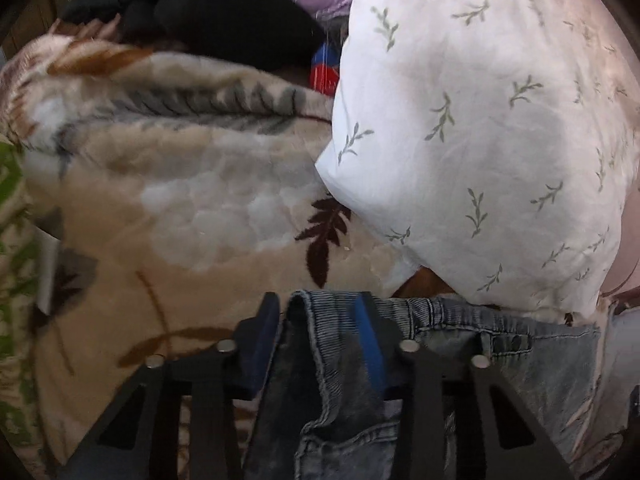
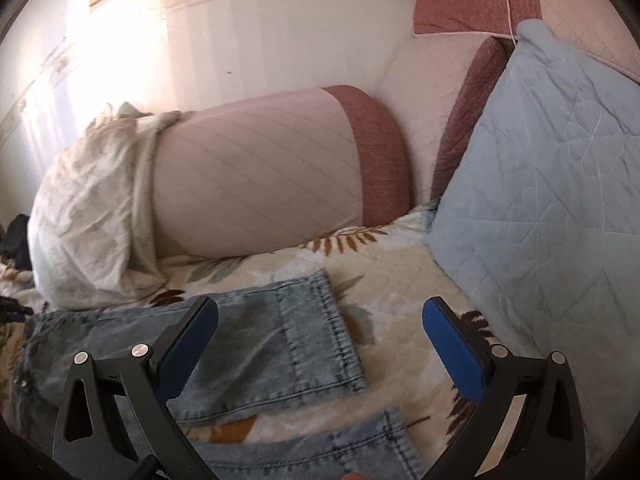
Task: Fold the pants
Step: 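Grasp the jeans waistband edge with the left tool while the right tool grasps it too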
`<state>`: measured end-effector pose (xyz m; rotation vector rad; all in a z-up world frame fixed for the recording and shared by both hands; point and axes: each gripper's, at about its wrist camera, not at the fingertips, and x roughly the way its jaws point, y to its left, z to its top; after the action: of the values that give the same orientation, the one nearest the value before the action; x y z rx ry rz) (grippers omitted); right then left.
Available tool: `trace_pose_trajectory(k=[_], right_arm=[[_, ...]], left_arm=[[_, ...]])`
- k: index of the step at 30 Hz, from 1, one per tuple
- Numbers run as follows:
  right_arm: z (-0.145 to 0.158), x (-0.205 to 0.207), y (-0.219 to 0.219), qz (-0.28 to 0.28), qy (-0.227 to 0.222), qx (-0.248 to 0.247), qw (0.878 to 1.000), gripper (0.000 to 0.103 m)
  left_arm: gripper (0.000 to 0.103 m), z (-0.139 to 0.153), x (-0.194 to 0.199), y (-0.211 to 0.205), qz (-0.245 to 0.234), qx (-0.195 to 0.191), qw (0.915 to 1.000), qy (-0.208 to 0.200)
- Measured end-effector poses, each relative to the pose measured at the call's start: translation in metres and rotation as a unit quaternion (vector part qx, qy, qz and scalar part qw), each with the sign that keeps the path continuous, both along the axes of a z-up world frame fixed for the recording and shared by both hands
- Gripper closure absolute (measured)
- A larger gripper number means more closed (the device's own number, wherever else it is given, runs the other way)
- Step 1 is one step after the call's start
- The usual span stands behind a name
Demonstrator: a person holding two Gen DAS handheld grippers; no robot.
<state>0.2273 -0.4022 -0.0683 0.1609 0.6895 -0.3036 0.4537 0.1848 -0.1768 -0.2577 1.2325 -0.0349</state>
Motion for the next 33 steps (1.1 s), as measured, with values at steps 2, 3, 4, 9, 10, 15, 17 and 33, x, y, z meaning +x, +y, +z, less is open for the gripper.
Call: trace_pose_trajectory(k=[2, 3, 4, 9, 10, 15, 17, 33], right_arm=[[-0.001, 0.007, -0.004, -0.004, 0.005, -0.008, 1.0, 0.0], [-0.001, 0.009, -0.006, -0.007, 0.005, -0.01, 1.0, 0.0], [-0.001, 0.012, -0.009, -0.01, 0.004, -0.009, 1.0, 0.0], [-0.003, 0.026, -0.014, -0.025, 0.006, 0.0, 1.0, 0.0], [-0.004, 0.03, -0.015, -0.028, 0.008, 0.001, 1.0, 0.0], [-0.01, 0.059, -0.028, -0.033, 0.022, 0.034, 0.999, 0.0], [-0.015, 0.075, -0.034, -0.034, 0.032, 0.055, 0.997, 0.0], [-0.128, 0.188, -0.055, -0.011, 0.215, 0.106, 0.971, 0.044]], left_arm=[[0.077, -0.003, 0.001, -0.001, -0.005, -0.011, 0.9999, -0.001], [0.083, -0.004, 0.001, -0.001, -0.006, -0.007, 1.0, -0.001], [0.088, -0.007, 0.002, -0.001, -0.008, -0.004, 1.0, 0.002], [0.098, -0.01, -0.004, 0.004, -0.009, -0.032, 0.9995, -0.002], [0.098, -0.008, -0.005, 0.004, -0.011, -0.035, 0.9993, -0.007], [0.098, 0.012, -0.017, 0.014, -0.01, -0.061, 0.9975, -0.033], [0.098, 0.02, -0.02, 0.014, -0.018, -0.065, 0.9968, -0.043], [0.098, 0.02, 0.001, 0.001, -0.031, -0.052, 0.9976, -0.032]])
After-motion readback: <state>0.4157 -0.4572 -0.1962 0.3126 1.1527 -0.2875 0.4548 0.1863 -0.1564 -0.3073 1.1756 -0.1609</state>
